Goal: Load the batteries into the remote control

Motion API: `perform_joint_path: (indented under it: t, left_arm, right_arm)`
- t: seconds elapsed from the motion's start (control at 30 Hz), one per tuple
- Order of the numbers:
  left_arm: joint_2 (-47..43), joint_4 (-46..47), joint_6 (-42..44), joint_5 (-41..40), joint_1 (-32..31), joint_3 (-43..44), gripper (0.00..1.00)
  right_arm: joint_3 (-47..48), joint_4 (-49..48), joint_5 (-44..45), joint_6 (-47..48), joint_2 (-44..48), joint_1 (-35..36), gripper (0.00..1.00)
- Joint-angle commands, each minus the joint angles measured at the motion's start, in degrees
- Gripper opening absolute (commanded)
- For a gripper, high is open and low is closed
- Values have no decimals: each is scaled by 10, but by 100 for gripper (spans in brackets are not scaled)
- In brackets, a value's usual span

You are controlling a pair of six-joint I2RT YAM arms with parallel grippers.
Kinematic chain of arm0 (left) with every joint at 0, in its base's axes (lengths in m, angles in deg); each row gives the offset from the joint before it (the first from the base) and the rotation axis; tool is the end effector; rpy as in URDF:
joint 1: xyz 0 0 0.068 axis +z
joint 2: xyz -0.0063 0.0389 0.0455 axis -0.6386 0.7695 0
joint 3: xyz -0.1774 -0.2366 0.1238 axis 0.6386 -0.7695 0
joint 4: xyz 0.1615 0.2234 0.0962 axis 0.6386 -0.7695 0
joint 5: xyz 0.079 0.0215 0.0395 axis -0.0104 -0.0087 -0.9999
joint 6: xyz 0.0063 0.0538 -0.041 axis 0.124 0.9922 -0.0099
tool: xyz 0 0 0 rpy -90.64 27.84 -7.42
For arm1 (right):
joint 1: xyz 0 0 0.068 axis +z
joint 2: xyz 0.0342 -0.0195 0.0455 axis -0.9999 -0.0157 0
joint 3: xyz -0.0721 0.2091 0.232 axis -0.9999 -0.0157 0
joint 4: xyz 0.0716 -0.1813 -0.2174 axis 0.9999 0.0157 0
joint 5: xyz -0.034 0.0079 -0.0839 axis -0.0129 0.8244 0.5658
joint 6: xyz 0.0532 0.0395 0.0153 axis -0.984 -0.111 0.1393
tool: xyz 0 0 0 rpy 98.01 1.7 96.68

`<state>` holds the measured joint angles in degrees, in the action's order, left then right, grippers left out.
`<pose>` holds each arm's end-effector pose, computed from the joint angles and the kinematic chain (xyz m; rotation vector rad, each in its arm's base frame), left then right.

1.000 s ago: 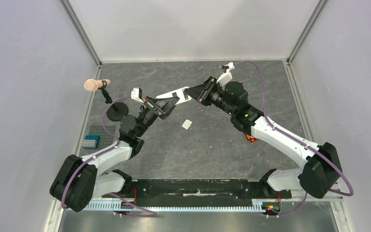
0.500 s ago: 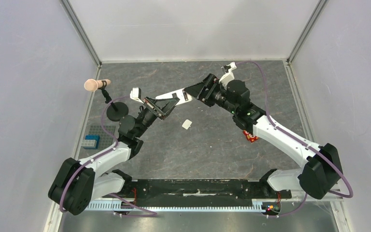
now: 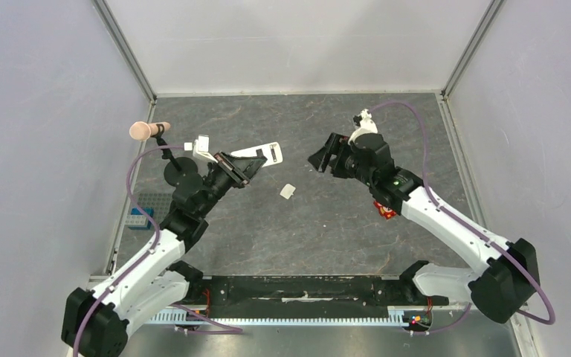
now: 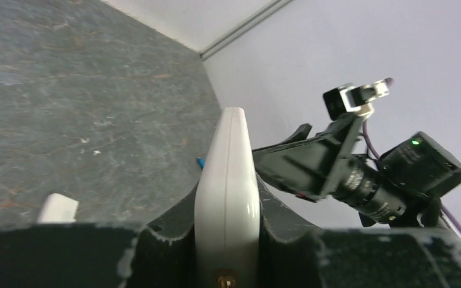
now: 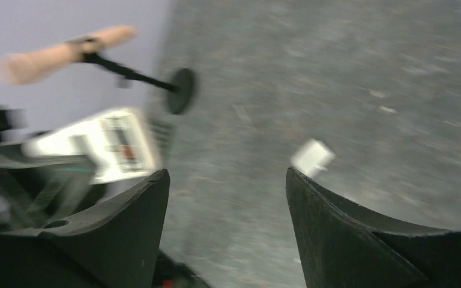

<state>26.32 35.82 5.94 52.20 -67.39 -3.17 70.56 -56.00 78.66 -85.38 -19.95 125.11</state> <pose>0.1945 -0.1117 0.3167 -0.2688 1.5959 -1.2882 0.2481 0.1821 0.3669 0.2046 2.0089 1.0133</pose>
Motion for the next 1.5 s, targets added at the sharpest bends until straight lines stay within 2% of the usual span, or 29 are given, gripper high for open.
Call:
perform_joint_path:
  t: [0.0,0.13,0.27,0.43,0.57,0.73,0.87,1.0,1.23,1.47]
  left_arm:
    - [-19,-120,92,-31,2,43,2]
    - [2,-123,89,8,2,49,2]
    - [42,-123,90,44,2,66,2]
    - [77,-125,95,94,3,91,2]
    - [87,-122,99,127,4,100,2]
    - [87,-127,93,131,7,93,2]
    - [101,-136,91,151,13,103,2]
    - [98,-126,80,141,14,102,2]
    - [61,-156,91,112,16,101,2]
    - [43,-172,89,115,17,115,2]
  right_arm:
    - [-29,137,166,122,-24,-48,75]
    - [-23,201,160,182,-75,-182,76]
    - [-29,190,180,208,-112,-263,77]
    - [11,195,211,237,-195,-291,76]
    - [35,208,185,289,-245,-310,75]
    - [53,215,182,333,-291,-313,72]
    - [50,200,177,363,-303,-318,64]
    - [66,215,129,362,-334,-339,46]
    - [60,215,100,351,-353,-354,42]
    - [64,217,51,350,-383,-356,21]
